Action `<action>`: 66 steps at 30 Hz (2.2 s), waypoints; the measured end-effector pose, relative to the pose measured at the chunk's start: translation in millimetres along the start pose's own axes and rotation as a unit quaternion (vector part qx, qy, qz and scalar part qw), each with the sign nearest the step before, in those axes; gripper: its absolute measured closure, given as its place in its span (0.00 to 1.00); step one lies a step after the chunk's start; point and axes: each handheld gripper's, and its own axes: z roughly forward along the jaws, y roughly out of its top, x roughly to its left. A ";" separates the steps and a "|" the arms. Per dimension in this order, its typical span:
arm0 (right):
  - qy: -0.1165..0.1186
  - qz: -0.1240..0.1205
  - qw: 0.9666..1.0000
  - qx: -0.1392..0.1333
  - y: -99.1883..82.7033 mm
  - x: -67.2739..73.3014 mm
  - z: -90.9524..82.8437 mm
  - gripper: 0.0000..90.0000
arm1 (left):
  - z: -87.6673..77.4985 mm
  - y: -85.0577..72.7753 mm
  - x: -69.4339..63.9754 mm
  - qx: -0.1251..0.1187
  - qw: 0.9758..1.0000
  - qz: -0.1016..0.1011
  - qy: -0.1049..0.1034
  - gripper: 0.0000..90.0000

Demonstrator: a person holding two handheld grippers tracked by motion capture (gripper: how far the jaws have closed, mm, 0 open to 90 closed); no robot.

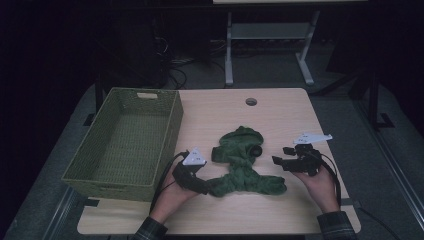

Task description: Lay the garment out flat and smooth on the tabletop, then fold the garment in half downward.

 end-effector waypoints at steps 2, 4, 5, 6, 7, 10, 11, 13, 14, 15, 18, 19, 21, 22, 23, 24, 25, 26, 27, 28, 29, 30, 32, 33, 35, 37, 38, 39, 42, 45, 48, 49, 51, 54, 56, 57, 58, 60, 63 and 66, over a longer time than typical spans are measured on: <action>0.002 -0.005 1.000 0.004 -2.5 6.4 0.0 0.43 | -1.3 -5.3 -5.3 0.004 1.000 0.005 -0.001 0.15; 0.007 -0.009 1.000 0.011 -5.7 14.5 0.6 0.41 | -3.2 -12.7 -12.6 0.011 1.000 0.015 0.004 0.15; 0.008 -0.013 1.000 0.014 -6.8 17.4 0.6 0.41 | -3.7 -16.0 -15.0 0.014 1.000 0.017 0.003 0.15; 0.011 -0.017 1.000 0.010 -8.3 20.2 0.1 0.41 | -3.9 -19.2 -17.4 0.014 1.000 0.021 0.006 0.14; 0.013 -0.017 1.000 0.008 -9.6 23.0 -0.1 0.41 | -4.0 -21.5 -18.9 0.012 1.000 0.024 0.006 0.14; 0.022 -0.022 1.000 0.007 -12.8 32.2 0.5 0.41 | -4.3 -29.8 -21.9 0.012 1.000 0.023 0.006 0.14; 0.024 -0.022 0.999 0.008 -13.4 34.7 0.3 0.41 | -3.5 -33.4 -21.8 0.017 1.000 0.026 0.006 0.14; 0.026 -0.028 0.999 0.010 -13.6 41.8 0.9 0.41 | -2.7 -37.4 -22.0 0.021 0.999 0.025 0.012 0.14; 0.029 -0.031 0.999 0.008 -13.6 44.3 1.1 0.41 | -2.1 -38.9 -21.6 0.022 0.999 0.028 0.014 0.14; 0.032 -0.034 0.999 0.008 -13.4 45.8 1.5 0.41 | -1.6 -40.8 -21.0 0.025 0.999 0.025 0.010 0.14; 0.038 -0.043 0.998 0.006 -11.9 52.0 2.9 0.41 | -1.5 -44.9 -19.7 0.029 0.999 0.027 0.018 0.14; 0.042 -0.045 0.998 0.006 -11.1 54.8 3.3 0.41 | -1.3 -46.6 -18.8 0.030 0.999 0.026 0.018 0.14; 0.047 -0.053 0.997 0.004 -9.4 60.6 4.2 0.41 | -0.9 -48.4 -18.7 0.028 0.999 0.026 0.013 0.14; 0.052 -0.056 0.997 0.001 -8.5 64.5 4.8 0.41 | -0.7 -49.4 -18.8 0.022 0.999 0.026 0.013 0.14; 0.056 -0.057 0.997 0.000 -7.6 67.9 5.0 0.41 | -0.8 -49.6 -18.9 0.022 0.999 0.025 0.013 0.14; 0.058 -0.061 0.996 -0.001 -6.7 71.6 5.7 0.41 | -1.0 -50.0 -18.8 0.021 0.999 0.026 0.013 0.14; 0.060 -0.068 0.996 -0.002 -6.0 74.7 6.9 0.41 | -1.0 -50.6 -18.5 0.020 0.999 0.026 0.012 0.14; 0.062 -0.072 0.996 -0.001 -5.1 77.7 7.9 0.41 | -1.1 -50.6 -18.5 0.020 0.999 0.027 0.012 0.14; 0.066 -0.072 0.995 0.002 -4.0 80.8 8.5 0.41 | -1.0 -50.6 -18.5 0.020 0.999 0.027 0.012 0.14; 0.067 -0.079 0.995 0.001 -3.2 82.8 9.7 0.41 | -1.1 -50.6 -18.5 0.020 0.999 0.027 0.012 0.14; 0.070 -0.080 0.994 0.000 -2.6 84.7 10.2 0.41 | -1.0 -50.6 -18.5 0.020 0.999 0.027 0.012 0.14; 0.073 -0.082 0.994 0.000 -1.5 87.8 10.7 0.41 | -1.0 -50.7 -18.5 0.020 0.999 0.027 0.012 0.14; 0.080 -0.086 0.993 -0.005 0.4 92.1 11.3 0.42 | -0.9 -50.6 -18.4 0.019 0.999 0.028 0.013 0.14; 0.084 -0.089 0.992 -0.007 1.5 94.4 11.4 0.42 | -1.0 -50.6 -18.4 0.019 0.999 0.028 0.013 0.14; 0.084 -0.095 0.992 -0.009 3.0 99.7 11.4 0.43 | -1.0 -50.6 -18.4 0.019 0.999 0.028 0.013 0.14; 0.088 -0.098 0.991 -0.009 4.5 103.4 11.4 0.43 | -0.9 -50.6 -18.4 0.019 0.999 0.027 0.013 0.14; 0.090 -0.101 0.991 -0.009 5.4 105.2 11.4 0.44 | -0.9 -50.6 -18.4 0.019 0.999 0.027 0.013 0.14; 0.094 -0.100 0.990 -0.011 6.4 107.4 11.3 0.45 | -0.9 -50.6 -18.4 0.019 0.999 0.027 0.013 0.14; 0.102 -0.108 0.989 -0.016 9.2 112.9 11.9 0.47 | -1.0 -50.6 -18.6 0.020 0.999 0.026 0.011 0.14; 0.115 -0.110 0.987 -0.015 12.2 122.0 15.4 0.52 | -0.9 -50.7 -18.6 0.019 0.999 0.025 0.012 0.14; 0.123 -0.118 0.985 -0.005 13.2 133.4 21.8 0.57 | -0.9 -50.5 -18.4 0.020 0.999 0.026 0.011 0.14; 0.127 -0.127 0.984 -0.004 13.3 137.5 25.2 0.57 | -0.9 -50.5 -18.3 0.020 0.999 0.026 0.010 0.14; 0.130 -0.130 0.983 0.001 13.4 144.6 29.3 0.58 | -0.9 -50.4 -17.9 0.019 0.999 0.028 0.010 0.14; 0.132 -0.139 0.982 0.004 13.1 153.7 37.1 0.62 | -0.8 -50.3 -17.5 0.019 0.999 0.030 0.010 0.14; 0.136 -0.142 0.981 0.007 13.1 159.9 40.7 0.64 | -0.8 -50.3 -17.4 0.019 0.999 0.030 0.011 0.14; 0.138 -0.144 0.980 0.010 13.1 162.9 42.5 0.67 | -0.8 -50.3 -17.4 0.019 0.999 0.029 0.011 0.14; 0.144 -0.146 0.979 0.012 12.8 166.1 44.9 0.68 | -0.8 -50.3 -17.4 0.019 0.999 0.029 0.011 0.14; 0.140 -0.158 0.977 0.018 11.9 172.6 49.5 0.70 | -0.8 -50.3 -17.3 0.019 0.999 0.030 0.011 0.14; 0.137 -0.160 0.977 0.025 11.1 176.4 58.4 0.71 | -0.9 -50.2 -17.4 0.020 0.999 0.030 0.010 0.14; 0.135 -0.161 0.977 0.029 11.4 178.3 66.5 0.72 | -0.7 -50.4 -17.6 0.018 0.999 0.028 0.011 0.14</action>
